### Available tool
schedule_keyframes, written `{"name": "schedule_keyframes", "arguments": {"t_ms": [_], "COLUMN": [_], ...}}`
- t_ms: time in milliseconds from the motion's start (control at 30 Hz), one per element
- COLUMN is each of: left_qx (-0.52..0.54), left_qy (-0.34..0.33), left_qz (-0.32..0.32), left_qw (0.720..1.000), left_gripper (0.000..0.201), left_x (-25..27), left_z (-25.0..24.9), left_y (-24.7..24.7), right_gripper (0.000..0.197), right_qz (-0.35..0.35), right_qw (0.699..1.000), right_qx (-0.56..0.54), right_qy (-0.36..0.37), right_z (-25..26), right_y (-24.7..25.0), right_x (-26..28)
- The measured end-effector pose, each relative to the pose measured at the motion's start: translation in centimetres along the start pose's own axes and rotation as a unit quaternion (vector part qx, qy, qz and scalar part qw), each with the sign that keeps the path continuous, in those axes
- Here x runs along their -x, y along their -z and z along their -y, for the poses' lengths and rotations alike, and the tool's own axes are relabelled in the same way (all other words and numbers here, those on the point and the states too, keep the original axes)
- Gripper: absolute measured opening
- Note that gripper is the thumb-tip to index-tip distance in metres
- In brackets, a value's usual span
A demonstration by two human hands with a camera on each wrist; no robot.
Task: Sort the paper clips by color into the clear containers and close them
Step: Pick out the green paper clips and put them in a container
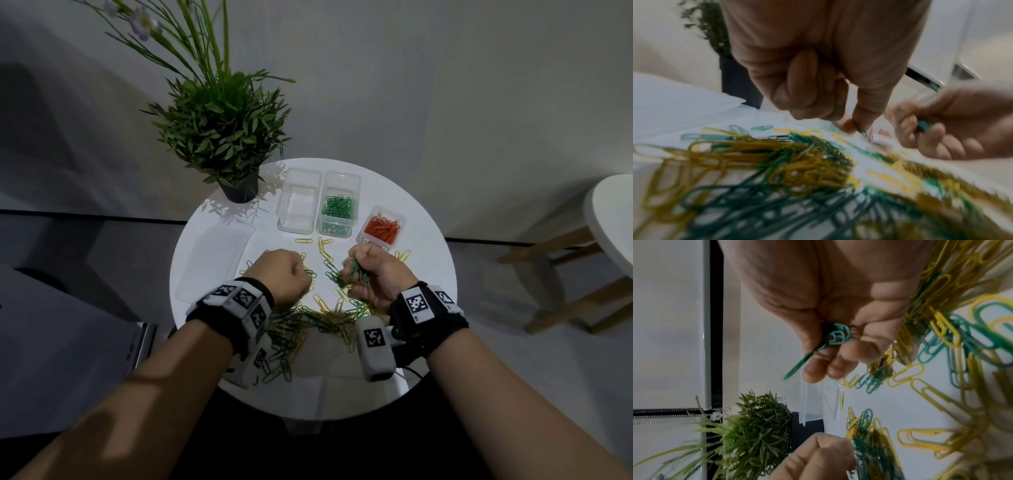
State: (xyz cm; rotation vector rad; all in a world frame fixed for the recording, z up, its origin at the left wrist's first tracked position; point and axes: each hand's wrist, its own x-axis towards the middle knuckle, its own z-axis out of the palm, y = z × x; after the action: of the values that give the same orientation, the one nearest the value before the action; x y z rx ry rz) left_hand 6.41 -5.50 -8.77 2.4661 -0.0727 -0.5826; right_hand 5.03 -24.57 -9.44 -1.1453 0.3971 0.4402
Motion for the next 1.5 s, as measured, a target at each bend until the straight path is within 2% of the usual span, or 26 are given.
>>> {"name": "schedule_keyframes", "arguments": {"t_ms": [100, 233, 300, 367, 433, 500, 567, 633, 767, 833, 933, 1000, 1100, 1133, 1200, 1267, 1300, 1367, 1400, 1500], "left_qx": [0.142, 0.339, 0.375, 0.372, 0.289, 0.141, 0.001, -0.114, -0.214, -0.244, -0.274, -0.250, -0.121, -0.051, 0.067, 0.137, 0.168, 0.243, 0.309, 0.411], "left_qy": [0.008, 0.048, 0.061, 0.068, 0.053, 0.016, -0.021, -0.049, -0.074, -0.096, -0.124, -0.113, -0.056, -0.036, -0.011, -0.004, 0.000, 0.001, 0.020, 0.047], "left_qz": [-0.003, 0.044, 0.047, 0.047, 0.038, -0.005, -0.037, -0.034, -0.036, -0.041, -0.049, -0.038, -0.023, -0.019, -0.010, 0.014, 0.024, 0.014, 0.005, 0.010], "left_qw": [0.990, 0.938, 0.924, 0.925, 0.955, 0.990, 0.999, 0.992, 0.973, 0.964, 0.952, 0.961, 0.991, 0.998, 0.998, 0.990, 0.985, 0.970, 0.951, 0.910], "left_gripper": [0.017, 0.010, 0.013, 0.014, 0.011, 0.012, 0.011, 0.014, 0.016, 0.015, 0.016, 0.013, 0.011, 0.011, 0.013, 0.017, 0.018, 0.022, 0.027, 0.027], "left_x": [0.0, 0.0, -0.4, -1.0, -1.7, -2.2, -2.2, -2.1, -2.4, -2.5, -2.5, -2.7, -2.6, -2.6, -2.4, -2.1, -1.9, -1.5, -1.3, -0.9], "left_z": [-0.3, -1.0, -1.3, -1.5, -1.5, -1.2, -1.0, -1.1, -1.1, -1.2, -1.3, -0.9, -0.2, 0.0, 0.1, -0.3, -0.6, -1.2, -1.4, -1.8], "left_y": [1.2, 1.9, 1.8, 1.7, 1.5, 1.2, 1.2, 1.0, 0.8, 0.6, 0.4, 0.4, 0.5, 0.7, 1.2, 1.9, 2.3, 2.5, 2.5, 2.1], "right_gripper": [0.024, 0.029, 0.027, 0.022, 0.020, 0.014, 0.016, 0.025, 0.032, 0.028, 0.020, 0.017, 0.012, 0.010, 0.013, 0.018, 0.017, 0.011, 0.010, 0.022], "right_qz": [-0.009, -0.026, -0.046, -0.080, -0.108, -0.119, -0.121, -0.118, -0.111, -0.110, -0.105, -0.096, -0.086, -0.083, -0.079, -0.072, -0.061, -0.040, -0.033, -0.001], "right_qw": [0.997, 0.989, 0.994, 0.984, 0.928, 0.869, 0.784, 0.730, 0.670, 0.655, 0.648, 0.651, 0.677, 0.699, 0.772, 0.845, 0.872, 0.907, 0.920, 0.971], "right_qx": [-0.063, -0.107, -0.032, 0.157, 0.355, 0.476, 0.607, 0.672, 0.733, 0.746, 0.752, 0.752, 0.731, 0.710, 0.630, 0.528, 0.483, 0.417, 0.389, 0.237], "right_qy": [-0.035, -0.095, -0.096, -0.040, 0.032, 0.066, 0.056, 0.035, 0.037, 0.048, 0.052, 0.046, 0.024, 0.023, 0.036, 0.043, 0.044, 0.042, 0.036, -0.027], "right_z": [0.4, 0.9, 1.1, 1.2, 1.4, 1.5, 1.5, 1.5, 1.3, 1.0, 0.4, 0.2, 0.4, 0.5, 1.1, 1.8, 2.3, 2.9, 3.1, 3.0], "right_y": [0.0, -0.6, -0.9, -1.2, -1.7, -2.1, -2.3, -2.5, -3.2, -3.5, -3.7, -3.8, -3.5, -3.2, -2.4, -1.7, -1.5, -1.0, -0.7, -0.5], "right_x": [0.2, -0.3, -0.7, -0.8, -0.5, -0.7, -1.2, -1.7, -2.4, -2.7, -3.3, -3.4, -3.1, -3.0, -2.6, -1.8, -1.4, -0.9, -0.8, -0.3]}}
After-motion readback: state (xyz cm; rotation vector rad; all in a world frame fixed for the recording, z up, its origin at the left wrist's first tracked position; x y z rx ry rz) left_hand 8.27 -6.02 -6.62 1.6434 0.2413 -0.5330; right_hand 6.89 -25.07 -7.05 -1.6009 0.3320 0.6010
